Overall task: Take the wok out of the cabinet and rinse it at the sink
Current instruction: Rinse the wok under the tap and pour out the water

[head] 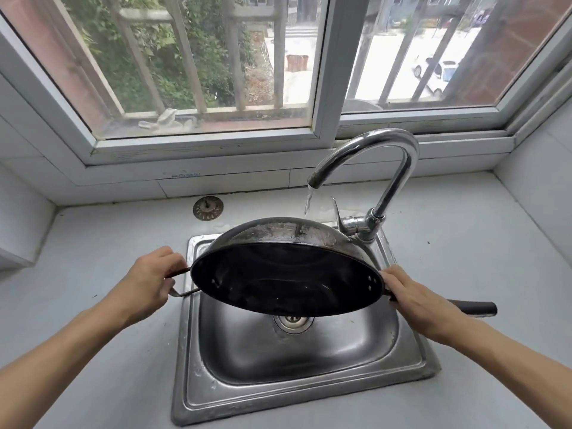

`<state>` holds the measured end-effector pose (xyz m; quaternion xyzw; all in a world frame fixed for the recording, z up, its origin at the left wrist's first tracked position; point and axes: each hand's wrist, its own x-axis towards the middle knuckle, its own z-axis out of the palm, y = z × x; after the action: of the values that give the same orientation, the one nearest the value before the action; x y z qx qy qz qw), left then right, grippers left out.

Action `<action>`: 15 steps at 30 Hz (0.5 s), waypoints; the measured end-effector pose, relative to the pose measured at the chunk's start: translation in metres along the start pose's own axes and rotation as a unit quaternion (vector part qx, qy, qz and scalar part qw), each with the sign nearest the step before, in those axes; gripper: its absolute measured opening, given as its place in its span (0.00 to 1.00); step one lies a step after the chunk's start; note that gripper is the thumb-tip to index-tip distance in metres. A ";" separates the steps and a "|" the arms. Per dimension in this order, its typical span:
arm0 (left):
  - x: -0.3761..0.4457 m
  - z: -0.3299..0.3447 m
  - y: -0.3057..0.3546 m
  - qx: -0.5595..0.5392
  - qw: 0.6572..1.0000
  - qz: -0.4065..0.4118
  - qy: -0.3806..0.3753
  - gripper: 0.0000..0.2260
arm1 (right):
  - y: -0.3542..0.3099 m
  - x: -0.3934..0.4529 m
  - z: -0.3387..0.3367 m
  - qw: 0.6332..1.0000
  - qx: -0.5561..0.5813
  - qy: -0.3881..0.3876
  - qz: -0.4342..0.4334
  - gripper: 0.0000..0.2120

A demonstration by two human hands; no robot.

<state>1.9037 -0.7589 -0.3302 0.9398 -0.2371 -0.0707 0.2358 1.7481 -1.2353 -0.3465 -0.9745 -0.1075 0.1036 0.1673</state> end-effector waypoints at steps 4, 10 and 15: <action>0.009 0.002 0.001 0.002 1.000 0.011 0.016 0.17 | 0.009 0.009 -0.001 0.998 0.000 0.058 -0.006 0.29; 0.019 -0.001 0.007 0.008 0.999 0.021 0.037 0.17 | 0.024 0.018 0.000 0.994 -0.013 0.106 -0.025 0.29; 0.022 0.000 0.011 0.015 0.999 0.023 0.038 0.17 | 0.027 0.019 -0.001 0.990 -0.012 0.134 -0.034 0.29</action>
<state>1.9185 -0.7778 -0.3252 0.9394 -0.2509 -0.0255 0.2321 1.7712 -1.2562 -0.3586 -0.9773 -0.1180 -0.0351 0.1724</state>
